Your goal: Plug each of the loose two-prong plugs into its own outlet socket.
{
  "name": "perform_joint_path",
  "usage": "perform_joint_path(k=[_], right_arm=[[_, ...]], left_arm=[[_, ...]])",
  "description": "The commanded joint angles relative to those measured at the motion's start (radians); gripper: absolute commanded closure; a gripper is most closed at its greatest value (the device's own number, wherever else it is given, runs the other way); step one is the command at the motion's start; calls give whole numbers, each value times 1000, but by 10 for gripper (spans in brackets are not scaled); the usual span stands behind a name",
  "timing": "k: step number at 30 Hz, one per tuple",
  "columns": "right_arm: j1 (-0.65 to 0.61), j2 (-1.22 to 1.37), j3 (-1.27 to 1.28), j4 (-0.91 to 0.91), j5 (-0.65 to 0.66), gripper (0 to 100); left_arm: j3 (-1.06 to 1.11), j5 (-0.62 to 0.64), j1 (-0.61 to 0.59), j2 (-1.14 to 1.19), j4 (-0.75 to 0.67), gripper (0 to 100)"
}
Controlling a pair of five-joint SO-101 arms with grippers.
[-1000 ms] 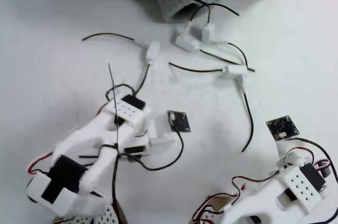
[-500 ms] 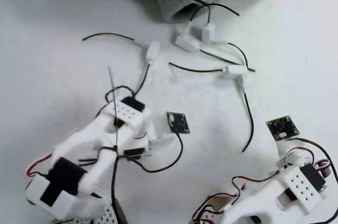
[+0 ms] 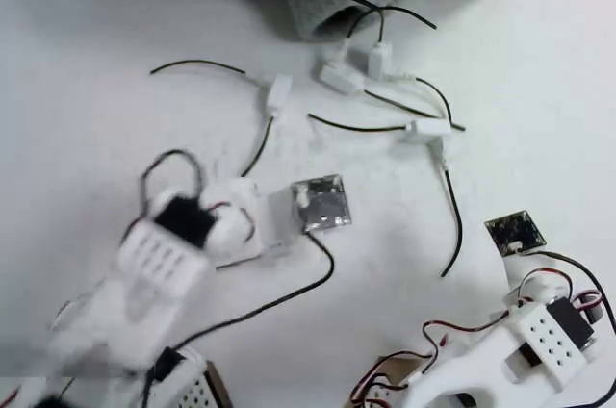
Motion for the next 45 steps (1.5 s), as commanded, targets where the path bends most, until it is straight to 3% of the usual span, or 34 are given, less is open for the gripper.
perform_joint_path(k=[1,6,12,17,21,28,34,37,41,45], right_arm=[[-5,-15,-3,-64,3,580],[-7,-10,-3,-76,2,580],[-38,-10,-2,-70,-25,580],[-42,-15,-2,-70,-66,580],[-42,-15,-2,-70,-66,580],[-42,-12,-2,-68,-66,580],[-35,-15,-2,-68,-63,580],[-35,-15,-2,-68,-61,580],[-36,-15,-2,-70,-61,580],[-42,-12,-2,-70,-61,580]], left_arm=[[61,12,10,-259,-2,977],[270,12,13,-513,-3,977],[542,15,8,-697,-130,977],[568,176,-61,-674,-236,977],[554,176,-105,-538,-287,977],[425,176,-137,-108,-523,976],[146,175,-130,381,-539,972],[52,176,-130,601,-528,921],[-61,178,-136,647,-384,824],[-21,207,-136,633,-470,805]])
